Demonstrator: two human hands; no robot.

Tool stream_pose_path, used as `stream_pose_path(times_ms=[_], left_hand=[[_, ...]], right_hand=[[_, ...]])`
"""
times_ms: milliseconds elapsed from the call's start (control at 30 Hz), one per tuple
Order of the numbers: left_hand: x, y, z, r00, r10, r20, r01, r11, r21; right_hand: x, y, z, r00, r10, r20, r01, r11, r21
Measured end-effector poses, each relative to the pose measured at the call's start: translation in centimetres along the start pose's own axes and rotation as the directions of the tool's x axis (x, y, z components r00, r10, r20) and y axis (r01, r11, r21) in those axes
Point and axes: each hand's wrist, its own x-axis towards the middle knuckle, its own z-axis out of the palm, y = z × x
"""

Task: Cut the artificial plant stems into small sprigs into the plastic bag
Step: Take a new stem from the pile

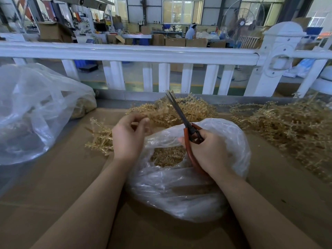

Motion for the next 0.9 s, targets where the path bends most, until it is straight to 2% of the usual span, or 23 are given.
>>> stream_pose_path(times_ms=[67, 167, 233, 300, 433, 533, 633, 767, 833, 900], left_hand=[[0.0, 0.3, -0.3, 0.999, 0.034, -0.02, -0.036, 0.99, -0.138], [-0.4, 1.0, -0.3, 0.956, 0.289, 0.046, -0.281, 0.951, -0.13], [-0.6, 1.2, 0.0, 0.837, 0.528, 0.148, -0.525, 0.849, -0.06], [-1.0, 1.6, 0.4, 0.71, 0.654, 0.261, -0.666, 0.744, -0.053], [-2.0, 2.5, 1.2, 0.522, 0.747, 0.411, -0.794, 0.602, -0.085], [-2.3, 3.0, 1.5, 0.445, 0.773, 0.452, -0.833, 0.543, -0.109], [-2.5, 3.0, 1.5, 0.458, 0.771, 0.444, -0.829, 0.551, -0.102], [-2.7, 3.2, 1.5, 0.63, 0.726, 0.275, -0.723, 0.678, -0.132], [-2.6, 3.3, 1.5, 0.702, 0.688, 0.186, -0.68, 0.724, -0.115], [-2.5, 3.5, 1.5, 0.808, 0.571, 0.147, -0.562, 0.821, -0.098]], right_hand=[[0.0, -0.1, -0.1, 1.0, -0.004, -0.006, 0.004, 0.999, 0.034], [0.2, -0.1, -0.3, 1.0, 0.009, -0.012, -0.008, 0.993, 0.12], [0.2, -0.3, -0.5, 0.999, 0.033, -0.001, -0.032, 0.971, 0.237], [0.2, -0.7, -0.6, 0.998, 0.061, 0.028, -0.068, 0.919, 0.388], [0.3, -0.7, -0.8, 0.993, 0.097, 0.063, -0.115, 0.882, 0.456], [0.4, -0.6, -0.8, 0.989, 0.108, 0.1, -0.143, 0.871, 0.471], [0.4, -0.6, -0.9, 0.984, 0.142, 0.108, -0.177, 0.848, 0.5], [0.4, -0.9, -1.3, 0.977, 0.128, 0.17, -0.209, 0.731, 0.65], [0.4, -0.9, -1.4, 0.976, 0.114, 0.185, -0.209, 0.728, 0.653], [0.4, -0.9, -1.5, 0.979, 0.106, 0.172, -0.191, 0.758, 0.624]])
